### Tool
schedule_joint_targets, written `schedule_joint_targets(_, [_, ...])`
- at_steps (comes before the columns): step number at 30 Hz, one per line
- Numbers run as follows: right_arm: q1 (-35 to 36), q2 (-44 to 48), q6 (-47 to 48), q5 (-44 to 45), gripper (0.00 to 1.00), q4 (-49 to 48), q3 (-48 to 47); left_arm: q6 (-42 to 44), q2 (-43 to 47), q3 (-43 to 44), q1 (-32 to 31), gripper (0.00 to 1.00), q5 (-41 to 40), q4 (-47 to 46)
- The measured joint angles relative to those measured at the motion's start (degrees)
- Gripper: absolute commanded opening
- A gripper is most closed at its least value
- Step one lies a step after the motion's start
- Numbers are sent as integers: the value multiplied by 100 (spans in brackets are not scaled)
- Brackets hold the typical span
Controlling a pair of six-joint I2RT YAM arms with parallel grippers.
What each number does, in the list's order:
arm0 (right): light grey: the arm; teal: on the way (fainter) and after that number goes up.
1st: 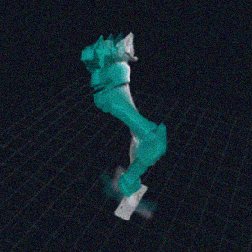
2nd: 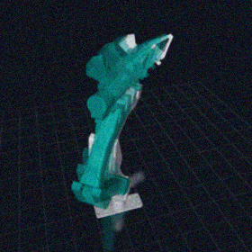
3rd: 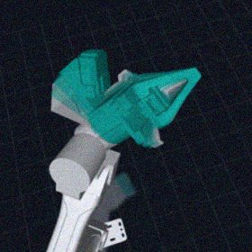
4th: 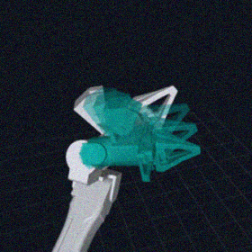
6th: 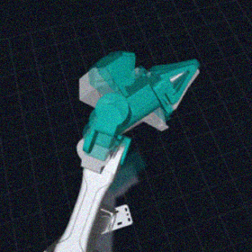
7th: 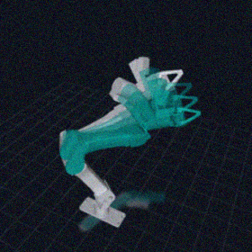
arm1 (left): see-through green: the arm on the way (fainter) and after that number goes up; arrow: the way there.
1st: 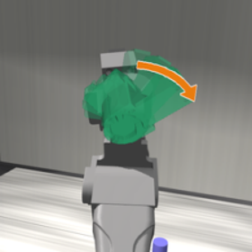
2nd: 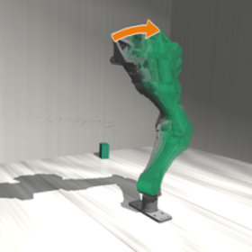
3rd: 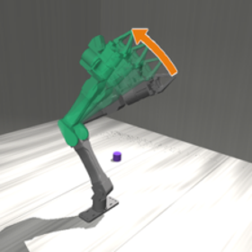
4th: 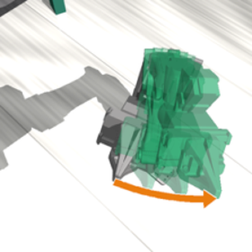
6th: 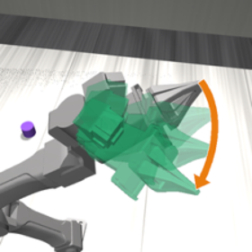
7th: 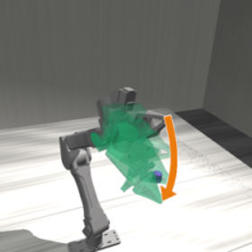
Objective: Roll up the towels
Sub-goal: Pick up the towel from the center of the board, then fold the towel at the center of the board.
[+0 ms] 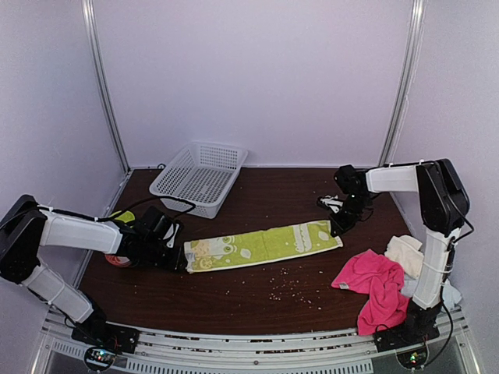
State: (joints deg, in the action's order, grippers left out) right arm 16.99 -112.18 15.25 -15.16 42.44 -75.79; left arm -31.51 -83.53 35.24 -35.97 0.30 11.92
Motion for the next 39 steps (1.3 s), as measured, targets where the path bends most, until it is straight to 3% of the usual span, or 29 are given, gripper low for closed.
schedule_joint_targets(13, [-693, 33, 262, 70, 0, 498, -492, -57, 22, -52, 0, 37, -11, -111])
schedule_joint_targets(23, [-841, 90, 389, 129, 0, 907, -1274, -96, -7, -140, 0, 14, 334, -452])
schedule_joint_targets(30, [-841, 262, 404, 63, 0, 1250, -1757, -17, -269, -83, -74, 12, 713, -785])
schedule_joint_targets(39, [-540, 369, 435, -772, 0, 1644, -1906, -13, -579, 94, -254, 12, 892, -1078])
